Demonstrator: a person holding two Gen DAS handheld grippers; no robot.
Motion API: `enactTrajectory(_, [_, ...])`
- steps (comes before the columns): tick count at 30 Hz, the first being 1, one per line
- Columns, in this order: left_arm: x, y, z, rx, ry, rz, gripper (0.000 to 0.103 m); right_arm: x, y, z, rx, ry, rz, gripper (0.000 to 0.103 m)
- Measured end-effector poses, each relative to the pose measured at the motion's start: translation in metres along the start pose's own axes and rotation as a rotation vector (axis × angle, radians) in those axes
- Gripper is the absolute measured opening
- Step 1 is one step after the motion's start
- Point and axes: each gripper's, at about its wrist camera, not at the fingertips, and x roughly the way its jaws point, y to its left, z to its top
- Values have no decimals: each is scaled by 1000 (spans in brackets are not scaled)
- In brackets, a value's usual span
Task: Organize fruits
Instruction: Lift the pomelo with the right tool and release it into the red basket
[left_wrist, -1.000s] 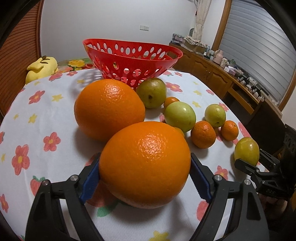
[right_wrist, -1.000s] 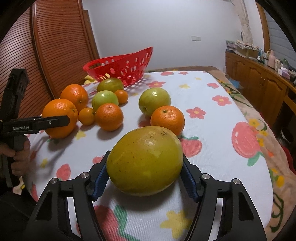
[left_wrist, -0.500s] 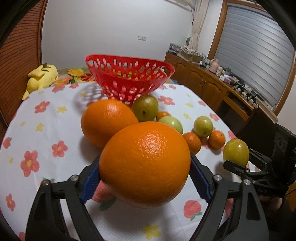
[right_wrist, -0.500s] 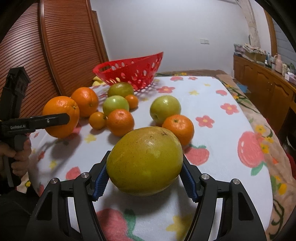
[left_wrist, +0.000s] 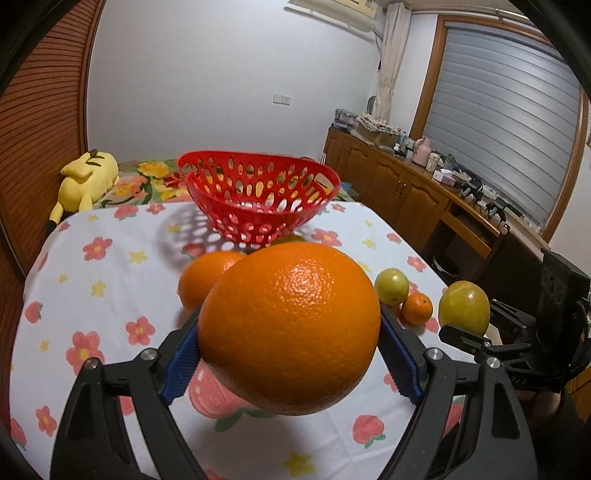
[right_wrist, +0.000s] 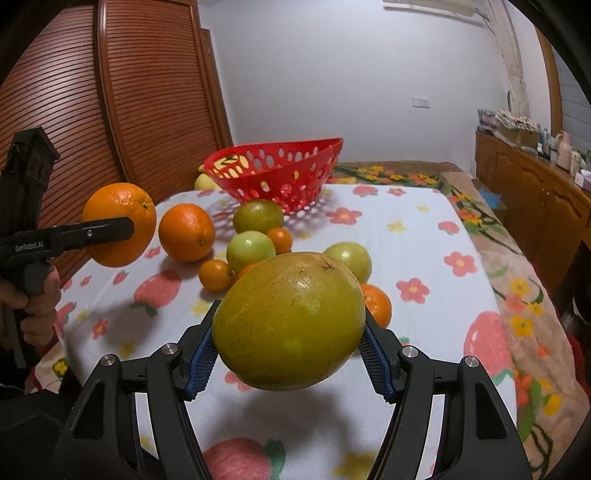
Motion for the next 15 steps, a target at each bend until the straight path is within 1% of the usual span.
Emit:
enactTrajectory(6, [-1,6,16,12,-20,9,86,0,7,20,-48,-20,6,70])
enactTrajectory(15, [12,25,47,6,-36,21,86,15,9,62,-98,-40,31,70])
